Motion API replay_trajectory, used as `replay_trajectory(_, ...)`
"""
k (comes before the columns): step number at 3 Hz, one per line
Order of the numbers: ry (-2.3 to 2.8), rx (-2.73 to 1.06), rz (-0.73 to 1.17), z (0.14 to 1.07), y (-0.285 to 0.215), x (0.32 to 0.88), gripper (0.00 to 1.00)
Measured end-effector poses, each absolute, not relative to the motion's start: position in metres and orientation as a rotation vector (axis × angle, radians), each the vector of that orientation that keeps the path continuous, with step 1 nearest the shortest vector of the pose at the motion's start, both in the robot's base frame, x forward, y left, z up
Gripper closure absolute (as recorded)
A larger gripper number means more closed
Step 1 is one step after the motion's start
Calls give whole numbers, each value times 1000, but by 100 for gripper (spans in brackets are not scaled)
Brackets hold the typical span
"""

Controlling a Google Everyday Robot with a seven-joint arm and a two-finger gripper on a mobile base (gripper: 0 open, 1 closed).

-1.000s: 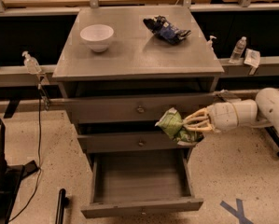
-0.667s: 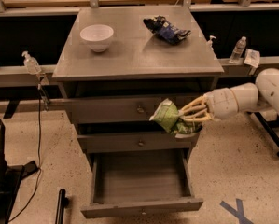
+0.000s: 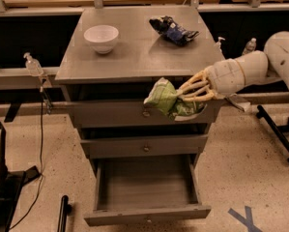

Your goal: Pick green jalapeno chip bag from bottom drawer and place on counter

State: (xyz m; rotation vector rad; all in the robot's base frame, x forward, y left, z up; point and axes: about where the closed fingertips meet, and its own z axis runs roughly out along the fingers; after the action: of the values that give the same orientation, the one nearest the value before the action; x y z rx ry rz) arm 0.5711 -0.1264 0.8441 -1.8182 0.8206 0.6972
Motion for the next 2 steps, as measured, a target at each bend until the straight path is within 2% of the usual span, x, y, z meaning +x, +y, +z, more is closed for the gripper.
replay_trajectory(2, 947, -1653, 669, 886, -92, 660, 100)
